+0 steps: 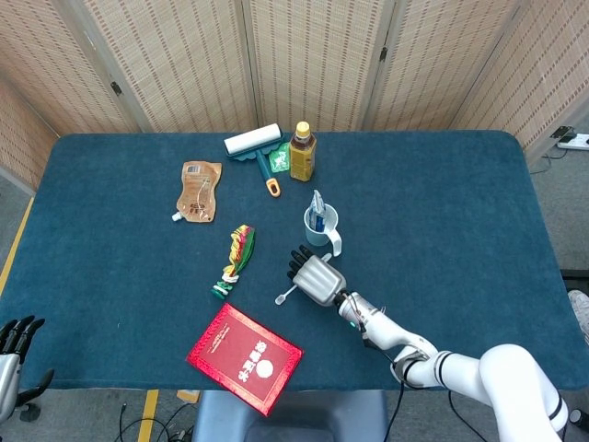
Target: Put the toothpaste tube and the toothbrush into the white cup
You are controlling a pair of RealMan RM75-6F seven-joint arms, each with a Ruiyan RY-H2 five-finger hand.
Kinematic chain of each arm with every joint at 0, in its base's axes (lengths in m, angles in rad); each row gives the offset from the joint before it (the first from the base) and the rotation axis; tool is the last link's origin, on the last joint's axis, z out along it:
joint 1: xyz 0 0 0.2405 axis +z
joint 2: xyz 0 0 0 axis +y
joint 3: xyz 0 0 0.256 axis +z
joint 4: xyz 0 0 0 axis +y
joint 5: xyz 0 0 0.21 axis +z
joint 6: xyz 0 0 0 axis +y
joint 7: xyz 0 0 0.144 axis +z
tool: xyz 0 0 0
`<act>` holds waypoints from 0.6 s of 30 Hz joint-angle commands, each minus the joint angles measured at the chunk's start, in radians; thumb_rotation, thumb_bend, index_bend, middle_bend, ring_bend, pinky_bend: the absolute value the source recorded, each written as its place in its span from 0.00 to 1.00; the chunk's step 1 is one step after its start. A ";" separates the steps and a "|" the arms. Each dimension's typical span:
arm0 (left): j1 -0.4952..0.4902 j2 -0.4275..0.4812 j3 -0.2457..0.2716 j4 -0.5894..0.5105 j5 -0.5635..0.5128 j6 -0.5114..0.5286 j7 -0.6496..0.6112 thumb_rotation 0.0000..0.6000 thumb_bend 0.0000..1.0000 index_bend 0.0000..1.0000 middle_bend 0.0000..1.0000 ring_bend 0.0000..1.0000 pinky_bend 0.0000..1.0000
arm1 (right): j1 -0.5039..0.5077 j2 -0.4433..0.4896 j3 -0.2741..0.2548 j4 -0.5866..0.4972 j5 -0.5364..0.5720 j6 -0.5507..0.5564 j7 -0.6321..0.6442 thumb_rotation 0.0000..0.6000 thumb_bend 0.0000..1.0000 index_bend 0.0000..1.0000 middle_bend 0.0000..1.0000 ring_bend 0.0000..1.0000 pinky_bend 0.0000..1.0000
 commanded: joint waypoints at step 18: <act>-0.002 -0.002 -0.002 0.003 0.000 -0.004 -0.002 1.00 0.33 0.17 0.15 0.10 0.15 | -0.014 -0.015 -0.047 0.039 -0.034 0.050 0.047 1.00 0.35 0.53 0.32 0.15 0.18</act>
